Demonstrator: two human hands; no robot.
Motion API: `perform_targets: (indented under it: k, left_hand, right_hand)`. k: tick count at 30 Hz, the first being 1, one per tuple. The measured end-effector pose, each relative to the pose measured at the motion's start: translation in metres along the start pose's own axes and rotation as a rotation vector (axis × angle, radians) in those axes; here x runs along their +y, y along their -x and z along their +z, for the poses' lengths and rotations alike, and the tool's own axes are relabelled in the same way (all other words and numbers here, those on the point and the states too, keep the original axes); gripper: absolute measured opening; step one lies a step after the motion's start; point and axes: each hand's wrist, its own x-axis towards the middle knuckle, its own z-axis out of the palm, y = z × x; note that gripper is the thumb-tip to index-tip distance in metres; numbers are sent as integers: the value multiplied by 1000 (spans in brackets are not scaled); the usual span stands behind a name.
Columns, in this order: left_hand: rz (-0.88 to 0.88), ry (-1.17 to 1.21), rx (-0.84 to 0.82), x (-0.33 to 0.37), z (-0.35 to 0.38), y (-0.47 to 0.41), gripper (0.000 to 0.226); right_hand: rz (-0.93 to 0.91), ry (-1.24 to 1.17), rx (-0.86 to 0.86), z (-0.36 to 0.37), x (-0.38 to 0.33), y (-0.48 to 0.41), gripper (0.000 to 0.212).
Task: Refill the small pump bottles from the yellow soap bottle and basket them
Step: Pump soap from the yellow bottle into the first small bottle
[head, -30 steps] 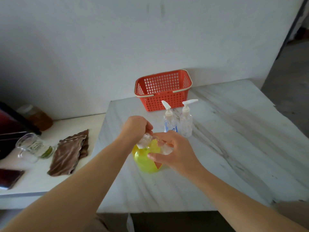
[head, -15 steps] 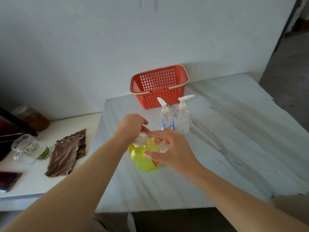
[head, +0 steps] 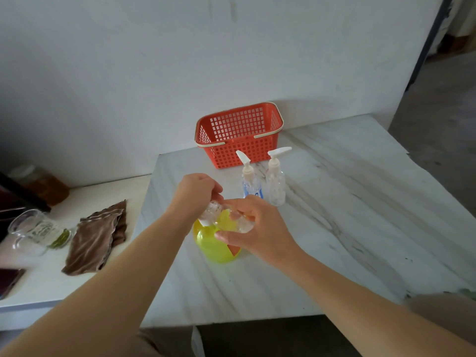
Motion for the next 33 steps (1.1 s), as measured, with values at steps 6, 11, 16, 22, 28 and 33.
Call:
perform_targets:
  k: [6,11,16,22,28,33]
  left_hand:
    - [34,-47,-4,-4,6,-2,33]
    - [21,-13,-26,0,2,0,27]
    - [95,-82,-11,4,-2,-2,29]
    - [37,-50,-35,0,3,0,33]
    - [8,7,-31,-4,5,0,29]
    - [11,51,-32,4,-1,4,16]
  right_hand:
    - [23,-15,3,0,4,2,45]
    - [19,-10,9,0,-2,2,42]
    - [-7,-3,17,0,-2,1,45]
    - [13,-5,21,-1,3,2,47]
    - [35,1,8,1,4,2,45]
    - [24,-18,8,-2,-5,1,45]
